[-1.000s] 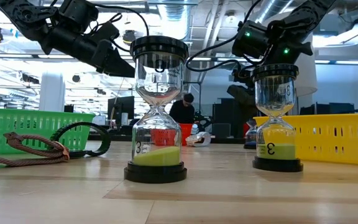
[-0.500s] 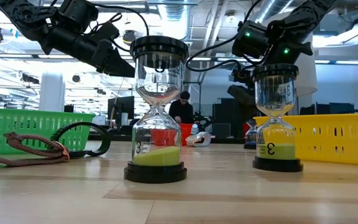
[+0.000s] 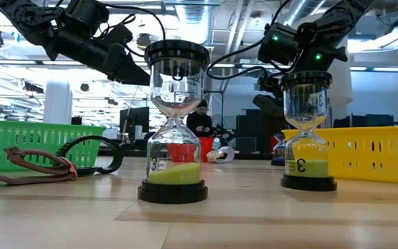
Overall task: Pick & Place Office items
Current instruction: Put the blue hourglass into the yellow bin
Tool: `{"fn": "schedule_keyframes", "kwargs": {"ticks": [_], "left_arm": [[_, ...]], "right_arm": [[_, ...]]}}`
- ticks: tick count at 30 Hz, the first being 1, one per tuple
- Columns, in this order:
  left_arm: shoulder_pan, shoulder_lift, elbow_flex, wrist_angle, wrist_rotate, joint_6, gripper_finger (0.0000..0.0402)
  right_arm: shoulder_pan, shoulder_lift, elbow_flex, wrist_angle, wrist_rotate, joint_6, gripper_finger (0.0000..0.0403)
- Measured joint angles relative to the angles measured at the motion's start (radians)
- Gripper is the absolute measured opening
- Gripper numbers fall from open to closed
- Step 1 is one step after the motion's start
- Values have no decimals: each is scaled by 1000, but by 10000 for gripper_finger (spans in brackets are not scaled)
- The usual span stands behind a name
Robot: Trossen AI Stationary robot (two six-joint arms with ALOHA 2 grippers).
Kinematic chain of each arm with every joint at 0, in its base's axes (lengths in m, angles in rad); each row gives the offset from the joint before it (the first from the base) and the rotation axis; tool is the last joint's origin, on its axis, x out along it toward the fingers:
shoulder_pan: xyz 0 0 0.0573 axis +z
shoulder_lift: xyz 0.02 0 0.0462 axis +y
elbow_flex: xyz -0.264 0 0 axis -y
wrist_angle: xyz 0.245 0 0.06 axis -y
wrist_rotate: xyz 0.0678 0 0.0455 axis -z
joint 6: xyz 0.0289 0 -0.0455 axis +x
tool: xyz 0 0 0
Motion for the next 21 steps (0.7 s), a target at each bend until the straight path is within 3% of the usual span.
{"fn": "schedule_keyframes", "kwargs": {"ticks": [6,10,17,21], "left_arm": [[-2,0,0,33,0,-1,237],[-4,0,0,46,0,-8,237],[-17,0,0,45,5,-298,237],[-76,0,0,45,60,-256,237]], "right_arm": [[0,0,0,0,0,0,182],[0,0,0,0,0,0,205],[2,0,0,0,0,0,214],[2,0,0,0,0,0,197]]}}
